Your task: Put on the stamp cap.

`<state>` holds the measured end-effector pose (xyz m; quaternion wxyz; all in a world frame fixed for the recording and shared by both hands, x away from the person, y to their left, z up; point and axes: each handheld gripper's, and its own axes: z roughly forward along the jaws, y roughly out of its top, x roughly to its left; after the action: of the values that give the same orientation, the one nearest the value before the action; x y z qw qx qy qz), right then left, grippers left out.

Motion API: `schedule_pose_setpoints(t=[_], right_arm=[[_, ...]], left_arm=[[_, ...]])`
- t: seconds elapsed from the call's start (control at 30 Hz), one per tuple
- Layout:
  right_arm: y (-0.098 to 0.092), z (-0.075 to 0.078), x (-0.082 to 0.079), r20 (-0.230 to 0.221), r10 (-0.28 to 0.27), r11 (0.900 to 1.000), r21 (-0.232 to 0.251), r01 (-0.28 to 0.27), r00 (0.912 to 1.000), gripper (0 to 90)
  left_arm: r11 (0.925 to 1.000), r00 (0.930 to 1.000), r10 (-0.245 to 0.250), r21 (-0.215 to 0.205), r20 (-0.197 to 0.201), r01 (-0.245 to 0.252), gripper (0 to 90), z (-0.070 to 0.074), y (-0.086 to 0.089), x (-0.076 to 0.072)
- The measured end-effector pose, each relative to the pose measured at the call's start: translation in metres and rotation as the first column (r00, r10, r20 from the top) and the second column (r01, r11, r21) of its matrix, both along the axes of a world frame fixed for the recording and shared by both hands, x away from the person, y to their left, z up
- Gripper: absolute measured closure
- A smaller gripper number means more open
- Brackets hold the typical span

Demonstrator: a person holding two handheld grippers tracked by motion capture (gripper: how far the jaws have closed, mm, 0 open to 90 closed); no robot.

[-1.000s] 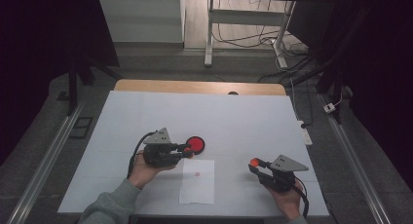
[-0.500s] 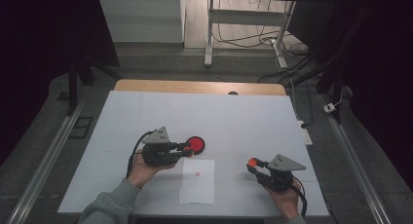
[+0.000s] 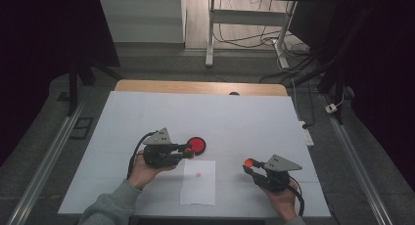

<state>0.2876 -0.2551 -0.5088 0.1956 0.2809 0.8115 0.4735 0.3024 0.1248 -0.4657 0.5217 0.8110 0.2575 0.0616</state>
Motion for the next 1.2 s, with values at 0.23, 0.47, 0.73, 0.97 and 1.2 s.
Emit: schedule_pose_setpoints(t=[0.23, 0.47, 0.73, 0.97, 1.2], right_arm=[[0.011, 0.001, 0.000, -0.002, 0.022, 1.000, 0.005, -0.022, 0.9998, 64.6], [0.026, -0.001, 0.001, -0.008, 0.046, 0.999, -0.001, -0.046, 0.9989, 64.5], [0.043, -0.003, 0.008, -0.014, 0.072, 0.997, -0.001, -0.072, 0.9973, 64.5], [0.055, -0.003, 0.009, -0.022, 0.095, 0.995, 0.009, -0.095, 0.9953, 64.5], [0.068, -0.003, 0.008, -0.022, 0.115, 0.993, 0.017, -0.115, 0.9931, 64.5]], left_arm=[[1.0000, 1.0000, -0.006, 0.007, -0.004, 0.007, 72.1, -0.001, -0.001, 0.000], [0.9999, 0.9999, -0.008, 0.011, -0.007, 0.008, 72.1, -0.001, -0.002, 0.001], [0.9995, 0.9998, -0.017, 0.025, -0.009, 0.017, 72.1, -0.003, -0.005, 0.001], [0.9994, 0.9999, -0.012, 0.032, -0.010, 0.012, 72.2, -0.004, -0.004, 0.003], [0.9993, 0.9998, -0.017, 0.034, -0.011, 0.017, 72.1, -0.005, -0.005, 0.002]])
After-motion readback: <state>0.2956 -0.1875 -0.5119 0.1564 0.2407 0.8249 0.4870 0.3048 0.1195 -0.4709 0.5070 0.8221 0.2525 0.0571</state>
